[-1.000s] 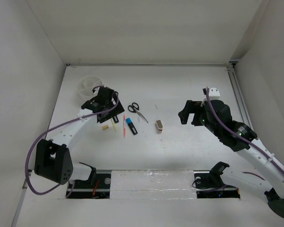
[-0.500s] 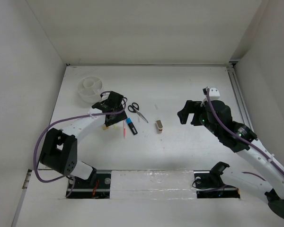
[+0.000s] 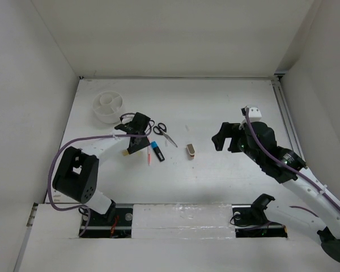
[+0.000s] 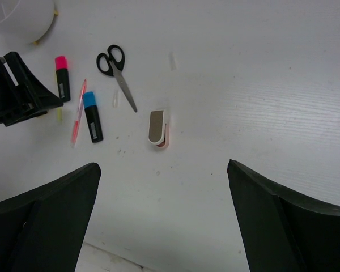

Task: Sort the stationery into containers
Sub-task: Pick up the pen from the center of the board.

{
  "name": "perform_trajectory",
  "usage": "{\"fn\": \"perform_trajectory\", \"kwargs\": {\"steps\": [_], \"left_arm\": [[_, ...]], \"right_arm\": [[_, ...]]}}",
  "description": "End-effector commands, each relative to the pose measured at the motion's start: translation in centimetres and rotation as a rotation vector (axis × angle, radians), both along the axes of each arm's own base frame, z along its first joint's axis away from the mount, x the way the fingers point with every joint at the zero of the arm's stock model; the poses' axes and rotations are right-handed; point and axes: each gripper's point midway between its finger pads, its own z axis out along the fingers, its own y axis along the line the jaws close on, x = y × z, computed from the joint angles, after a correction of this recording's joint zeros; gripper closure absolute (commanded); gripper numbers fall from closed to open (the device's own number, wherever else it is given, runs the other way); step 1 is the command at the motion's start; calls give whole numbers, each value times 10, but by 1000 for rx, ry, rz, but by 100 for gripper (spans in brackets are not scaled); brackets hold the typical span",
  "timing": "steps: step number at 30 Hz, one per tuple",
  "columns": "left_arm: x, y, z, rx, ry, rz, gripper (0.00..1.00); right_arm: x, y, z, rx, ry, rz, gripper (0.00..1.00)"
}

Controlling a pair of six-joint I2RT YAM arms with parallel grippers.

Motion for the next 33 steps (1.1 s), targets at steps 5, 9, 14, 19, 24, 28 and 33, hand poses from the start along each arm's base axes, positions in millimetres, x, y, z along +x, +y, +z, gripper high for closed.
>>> {"fn": "perform_trajectory", "kwargs": {"steps": [5, 9, 14, 19, 24, 28, 33], "left_arm": [[-5, 13, -19, 48, 19, 47, 54], [-3, 12, -22, 48, 19, 47, 49], [-4, 12, -31, 53, 29, 47, 49], [-4, 17, -37, 71, 44, 59, 53], [-1, 27, -37, 70, 45, 91, 58], [-2, 30, -43, 90, 59, 95, 60], [1, 28, -46, 91, 62, 95, 61]], "right_arm": [[1, 8, 16, 50, -47, 20, 0], [0, 9, 16, 53, -45, 28, 0], [2, 10, 17, 46, -48, 32, 0], [3, 11, 15, 40, -41, 32, 0], [4, 11, 17, 46, -48, 32, 0], [5, 12, 14, 40, -41, 32, 0], [5, 12, 14, 40, -41, 32, 0]]}}
